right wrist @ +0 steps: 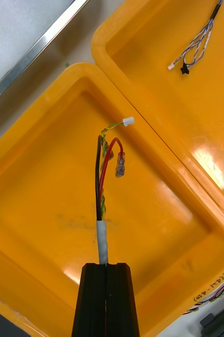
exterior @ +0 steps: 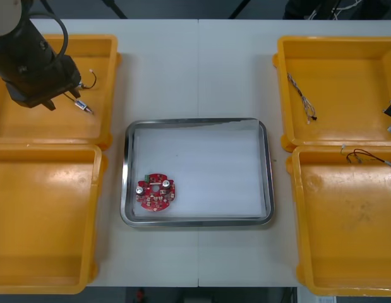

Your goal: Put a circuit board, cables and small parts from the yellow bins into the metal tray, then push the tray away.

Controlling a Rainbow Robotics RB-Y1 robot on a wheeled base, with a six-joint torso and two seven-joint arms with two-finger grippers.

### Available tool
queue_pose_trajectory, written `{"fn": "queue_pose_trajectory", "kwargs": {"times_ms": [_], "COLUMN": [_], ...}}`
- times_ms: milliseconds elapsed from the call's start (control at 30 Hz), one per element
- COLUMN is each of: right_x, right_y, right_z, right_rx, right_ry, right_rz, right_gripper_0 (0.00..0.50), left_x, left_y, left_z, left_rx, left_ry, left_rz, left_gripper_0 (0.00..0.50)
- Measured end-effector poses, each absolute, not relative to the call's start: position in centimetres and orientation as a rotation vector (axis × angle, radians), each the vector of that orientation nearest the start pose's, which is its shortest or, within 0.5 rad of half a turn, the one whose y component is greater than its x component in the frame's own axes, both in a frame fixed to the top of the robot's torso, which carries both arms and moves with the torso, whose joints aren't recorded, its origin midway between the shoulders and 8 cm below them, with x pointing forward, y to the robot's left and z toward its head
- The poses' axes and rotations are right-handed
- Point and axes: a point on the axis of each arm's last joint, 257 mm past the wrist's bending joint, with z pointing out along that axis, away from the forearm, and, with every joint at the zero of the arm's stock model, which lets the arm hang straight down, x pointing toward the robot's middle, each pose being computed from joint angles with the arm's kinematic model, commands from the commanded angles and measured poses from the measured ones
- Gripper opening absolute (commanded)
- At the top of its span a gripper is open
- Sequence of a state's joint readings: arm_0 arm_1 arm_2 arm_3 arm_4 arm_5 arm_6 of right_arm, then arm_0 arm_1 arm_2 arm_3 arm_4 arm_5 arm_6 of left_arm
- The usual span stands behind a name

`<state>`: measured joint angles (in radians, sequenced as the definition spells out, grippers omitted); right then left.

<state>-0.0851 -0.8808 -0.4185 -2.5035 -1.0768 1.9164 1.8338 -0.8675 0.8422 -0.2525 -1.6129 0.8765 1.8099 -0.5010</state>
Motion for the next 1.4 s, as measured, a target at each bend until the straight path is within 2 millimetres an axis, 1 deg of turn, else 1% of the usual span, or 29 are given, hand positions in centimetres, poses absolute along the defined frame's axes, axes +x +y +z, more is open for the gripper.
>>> {"fn": "queue_pose_trajectory", "kwargs": {"times_ms": [300, 433, 567, 667, 833, 1100, 1400], "right_x": [33.4, 33.4, 33.7, 34.0, 34.6, 34.5, 35.8], "right_y": [-32.6, -32.0, -30.9, -29.1, -25.4, -20.1, -14.0], "right_z": [-11.0, -10.7, -10.1, -9.5, -8.9, -9.6, -10.0], "right_rx": [-1.042, -1.073, -1.155, -1.239, -1.391, -1.637, -1.736], "right_ry": [2.361, 2.346, 2.315, 2.271, 2.18, 2.055, 1.904], "right_rz": [-0.255, -0.247, -0.257, -0.25, -0.234, -0.242, -0.279], "right_gripper_0": [0.0, 0.0, 0.0, 0.0, 0.0, 0.0, 0.0], "left_x": [54.9, 56.8, 58.5, 59.9, 62.0, 63.6, 65.7], "left_y": [32.3, 32.7, 32.2, 31.6, 31.7, 32.8, 33.5], "left_z": [-9.4, -9.0, -9.0, -9.1, -9.9, -11.5, -13.4], "left_rx": [-0.979, -1.05, -1.086, -1.103, -1.142, -1.189, -1.212], "left_ry": [2.511, 2.474, 2.439, 2.414, 2.362, 2.309, 2.24], "left_rz": [-0.147, -0.17, -0.186, -0.215, -0.224, -0.213, -0.236], "left_gripper_0": [0.5, 0.5, 0.5, 0.5, 0.5, 0.5, 0.5]}}
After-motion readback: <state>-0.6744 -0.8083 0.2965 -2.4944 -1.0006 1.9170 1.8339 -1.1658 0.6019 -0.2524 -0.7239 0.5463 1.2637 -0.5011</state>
